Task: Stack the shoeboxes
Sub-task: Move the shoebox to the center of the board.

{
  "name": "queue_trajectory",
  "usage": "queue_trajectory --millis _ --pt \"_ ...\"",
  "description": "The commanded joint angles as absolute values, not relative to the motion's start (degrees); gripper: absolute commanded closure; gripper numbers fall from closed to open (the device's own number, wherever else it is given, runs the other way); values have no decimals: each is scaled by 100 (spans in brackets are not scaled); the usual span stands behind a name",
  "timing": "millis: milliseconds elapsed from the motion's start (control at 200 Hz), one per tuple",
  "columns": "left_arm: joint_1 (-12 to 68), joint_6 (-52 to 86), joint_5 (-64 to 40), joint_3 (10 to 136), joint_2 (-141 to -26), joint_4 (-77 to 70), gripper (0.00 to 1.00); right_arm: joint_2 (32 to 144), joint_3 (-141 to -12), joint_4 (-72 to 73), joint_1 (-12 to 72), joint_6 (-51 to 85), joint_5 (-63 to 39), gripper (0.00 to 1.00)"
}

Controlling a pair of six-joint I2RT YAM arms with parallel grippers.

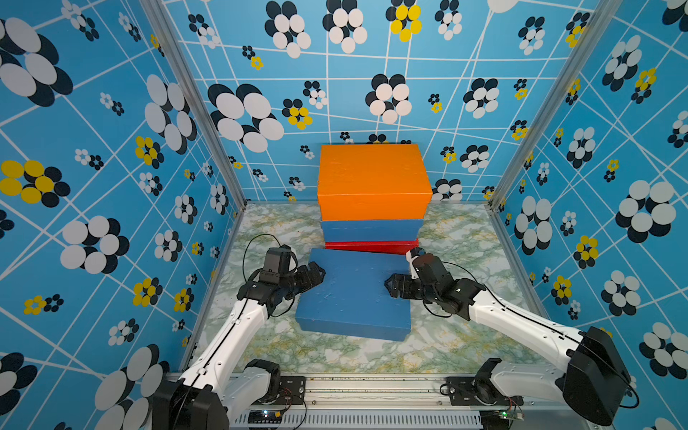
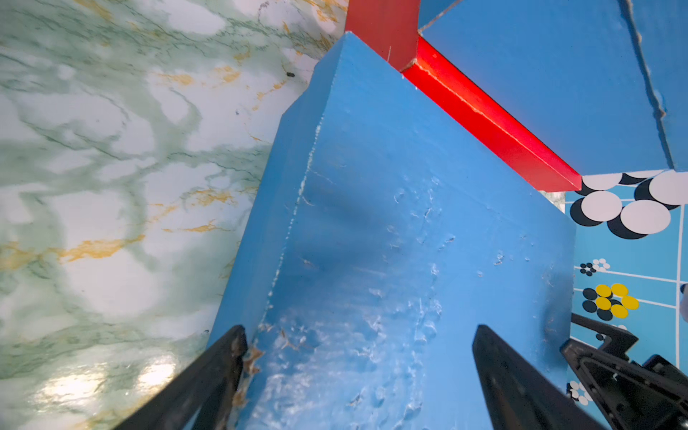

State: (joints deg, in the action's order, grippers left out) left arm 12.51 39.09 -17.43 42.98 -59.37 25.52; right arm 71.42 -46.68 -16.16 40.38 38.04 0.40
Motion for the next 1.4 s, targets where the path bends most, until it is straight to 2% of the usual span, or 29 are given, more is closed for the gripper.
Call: queue_trajectory --millis 0,220,460,955,1275,1399 --pt "1371 4058 -2011 4223 -5678 2703 4 6935 -4542 -1720 3979 3655 15 6" --pt "1166 3779 -2060 4562 -5433 3082 4 6743 -4447 -1885 3775 3596 59 6" --pt "437 3748 -2540 4598 -5579 2819 3 6390 -4348 -2161 3371 3447 54 6" --pt "409 3923 -2788 3919 -5810 1933 5 6600 -3628 -2078 3133 3689 16 6" --pt "425 3830 -2892 3863 -6010 1784 5 5953 -4048 -2444 3120 3483 -6 6" --pt "501 3855 -2884 3684 -6049 1658 6 5879 -4091 -2258 3109 3397 -400 6"
